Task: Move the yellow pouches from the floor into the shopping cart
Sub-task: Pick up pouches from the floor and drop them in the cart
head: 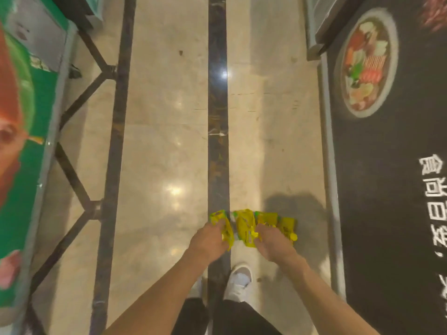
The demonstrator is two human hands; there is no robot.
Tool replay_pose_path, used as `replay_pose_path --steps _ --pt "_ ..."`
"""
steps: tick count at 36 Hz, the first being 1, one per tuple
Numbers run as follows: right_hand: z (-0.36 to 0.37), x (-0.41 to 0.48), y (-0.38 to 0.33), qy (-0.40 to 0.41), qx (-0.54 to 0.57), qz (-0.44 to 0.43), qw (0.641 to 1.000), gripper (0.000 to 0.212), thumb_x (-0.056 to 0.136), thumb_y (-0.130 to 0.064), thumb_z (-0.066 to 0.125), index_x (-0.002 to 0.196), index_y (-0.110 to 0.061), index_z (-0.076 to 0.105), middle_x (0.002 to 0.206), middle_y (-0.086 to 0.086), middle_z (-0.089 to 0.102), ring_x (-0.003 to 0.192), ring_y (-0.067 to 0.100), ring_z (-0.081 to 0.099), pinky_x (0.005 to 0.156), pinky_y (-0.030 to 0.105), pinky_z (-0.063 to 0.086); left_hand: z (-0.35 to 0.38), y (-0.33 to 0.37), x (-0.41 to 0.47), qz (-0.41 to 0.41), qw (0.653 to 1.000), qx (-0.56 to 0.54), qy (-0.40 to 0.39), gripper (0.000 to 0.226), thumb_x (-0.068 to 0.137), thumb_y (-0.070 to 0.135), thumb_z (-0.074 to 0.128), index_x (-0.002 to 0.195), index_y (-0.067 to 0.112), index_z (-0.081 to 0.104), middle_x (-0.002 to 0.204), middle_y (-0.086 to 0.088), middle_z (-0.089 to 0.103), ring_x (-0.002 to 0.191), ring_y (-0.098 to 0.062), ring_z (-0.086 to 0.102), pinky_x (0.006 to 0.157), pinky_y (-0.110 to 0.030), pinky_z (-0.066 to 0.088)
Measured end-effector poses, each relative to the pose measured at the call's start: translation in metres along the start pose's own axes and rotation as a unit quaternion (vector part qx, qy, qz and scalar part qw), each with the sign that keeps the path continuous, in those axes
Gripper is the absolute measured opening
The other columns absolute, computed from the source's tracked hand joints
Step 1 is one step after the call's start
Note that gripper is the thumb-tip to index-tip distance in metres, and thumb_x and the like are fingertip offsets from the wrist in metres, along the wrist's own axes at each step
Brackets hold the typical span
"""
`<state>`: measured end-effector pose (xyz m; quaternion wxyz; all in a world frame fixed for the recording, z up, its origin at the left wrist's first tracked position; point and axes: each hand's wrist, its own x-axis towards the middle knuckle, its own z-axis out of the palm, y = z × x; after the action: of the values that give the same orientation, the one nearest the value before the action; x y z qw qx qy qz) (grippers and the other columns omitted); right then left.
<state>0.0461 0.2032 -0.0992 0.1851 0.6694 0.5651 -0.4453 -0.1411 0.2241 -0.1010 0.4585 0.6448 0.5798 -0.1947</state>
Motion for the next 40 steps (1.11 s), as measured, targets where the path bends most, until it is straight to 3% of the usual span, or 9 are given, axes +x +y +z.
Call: replay_pose_path --steps 4,9,15,20,29,32,37,40 --pt "0.043 0.060 0.022 -0.023 -0.018 0.016 0.999 0.039 0.092 -0.029 0.047 0.129 -0.015 0.050 0.119 0.019 0.061 0.109 0.035 0.058 0.088 0.038 0.048 0.048 -0.016 0.053 0.002 1.000 -0.004 -0.015 0.041 0.094 0.036 0.053 0.132 0.022 0.052 0.118 -0.018 0.063 0.107 -0.040 0.062 0.087 -0.043 0.052" --pt "0.072 0.096 0.034 -0.026 -0.092 -0.005 0.995 0.026 0.090 -0.010 0.044 0.116 -0.009 0.050 0.102 0.020 0.064 0.092 0.038 0.063 0.064 0.037 0.045 0.066 -0.019 0.083 -0.006 0.998 0.049 -0.046 0.028 0.097 0.016 0.044 0.121 0.008 0.057 0.114 -0.023 0.064 0.106 -0.042 0.062 0.086 -0.045 0.049" --pt "0.075 0.106 0.033 -0.040 -0.146 -0.004 0.988 0.029 0.089 -0.003 0.042 0.117 -0.008 0.049 0.105 0.016 0.067 0.097 0.034 0.065 0.074 0.041 0.052 0.066 -0.026 0.093 -0.015 0.997 0.035 -0.060 0.024 0.097 0.016 0.049 0.116 0.006 0.061 0.115 -0.023 0.064 0.106 -0.040 0.063 0.087 -0.043 0.051" --pt "0.062 0.095 0.023 -0.023 -0.153 -0.005 0.988 0.023 0.088 -0.004 0.043 0.108 -0.009 0.053 0.100 0.017 0.067 0.093 0.036 0.065 0.068 0.039 0.050 0.046 -0.025 0.087 -0.012 0.999 0.032 -0.028 0.024 0.095 0.012 0.047 0.110 0.006 0.066 0.110 -0.022 0.065 0.102 -0.040 0.063 0.082 -0.041 0.049" --pt "-0.028 -0.001 -0.018 0.025 -0.071 -0.009 0.997 0.020 0.092 -0.022 0.038 0.087 -0.015 0.056 0.089 0.013 0.067 0.083 0.033 0.063 0.066 0.037 0.048 -0.060 -0.006 -0.013 0.014 0.999 -0.002 0.039 0.026 0.095 0.019 0.042 0.103 0.013 0.066 0.100 -0.019 0.066 0.090 -0.038 0.065 0.077 -0.040 0.054" --pt "-0.074 -0.055 -0.045 0.036 -0.073 -0.009 0.997 0.023 0.094 -0.027 0.036 0.091 -0.016 0.055 0.097 0.014 0.068 0.090 0.036 0.063 0.068 0.036 0.046 -0.114 0.010 -0.070 0.022 0.997 0.000 0.069 0.028 0.095 0.024 0.040 0.103 0.017 0.066 0.099 -0.018 0.068 0.088 -0.036 0.066 0.077 -0.039 0.055" --pt "-0.168 -0.166 -0.105 0.072 -0.066 -0.029 0.995 0.022 0.093 -0.021 0.039 0.101 -0.015 0.058 0.108 0.015 0.065 0.101 0.035 0.061 0.081 0.036 0.047 -0.214 0.043 -0.174 0.032 0.991 0.034 0.122 0.030 0.095 0.027 0.040 0.104 0.018 0.068 0.101 -0.017 0.067 0.094 -0.036 0.065 0.078 -0.034 0.052" --pt "-0.219 -0.224 -0.133 0.129 -0.042 -0.053 0.989 0.024 0.091 -0.029 0.038 0.088 -0.020 0.059 0.095 0.016 0.069 0.090 0.037 0.064 0.076 0.037 0.049 -0.273 0.065 -0.238 0.041 0.985 0.050 0.157 0.030 0.096 0.028 0.042 0.106 0.019 0.069 0.102 -0.017 0.065 0.093 -0.036 0.064 0.077 -0.034 0.052"
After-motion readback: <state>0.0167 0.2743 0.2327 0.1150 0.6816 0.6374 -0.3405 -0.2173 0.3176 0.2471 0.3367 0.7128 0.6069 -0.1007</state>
